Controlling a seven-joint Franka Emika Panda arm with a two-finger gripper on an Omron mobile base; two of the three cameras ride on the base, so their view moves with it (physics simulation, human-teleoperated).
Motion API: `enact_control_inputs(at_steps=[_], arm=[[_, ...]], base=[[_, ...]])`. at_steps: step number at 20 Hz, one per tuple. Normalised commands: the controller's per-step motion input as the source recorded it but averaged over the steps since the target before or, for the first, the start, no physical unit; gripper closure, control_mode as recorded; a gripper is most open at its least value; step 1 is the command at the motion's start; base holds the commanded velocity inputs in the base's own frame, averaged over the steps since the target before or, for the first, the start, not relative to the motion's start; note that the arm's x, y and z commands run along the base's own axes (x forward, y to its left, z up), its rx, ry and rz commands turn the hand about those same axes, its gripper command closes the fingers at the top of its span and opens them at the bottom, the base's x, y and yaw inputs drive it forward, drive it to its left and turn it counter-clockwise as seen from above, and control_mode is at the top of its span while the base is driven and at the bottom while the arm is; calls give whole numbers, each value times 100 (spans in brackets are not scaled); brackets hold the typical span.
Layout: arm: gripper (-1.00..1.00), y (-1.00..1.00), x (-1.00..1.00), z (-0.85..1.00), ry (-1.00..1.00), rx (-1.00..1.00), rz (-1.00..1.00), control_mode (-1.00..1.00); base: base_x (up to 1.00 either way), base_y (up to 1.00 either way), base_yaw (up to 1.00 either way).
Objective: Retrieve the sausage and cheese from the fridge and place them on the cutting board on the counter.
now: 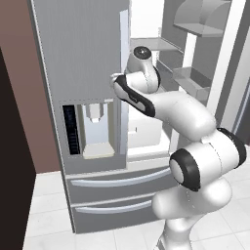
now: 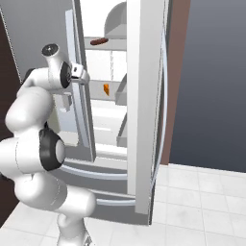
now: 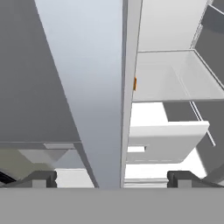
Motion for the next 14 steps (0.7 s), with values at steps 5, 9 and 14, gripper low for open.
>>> enact_control_inputs(at_steps=[5,9,14], arm=[[-100,0,43,0,0,0,0,-100],[-100,2,18,0,0,0,0,-100],[-100,4,0,0,0,0,0,-100]], base=[[0,0,0],[0,0,0],[0,0,0]])
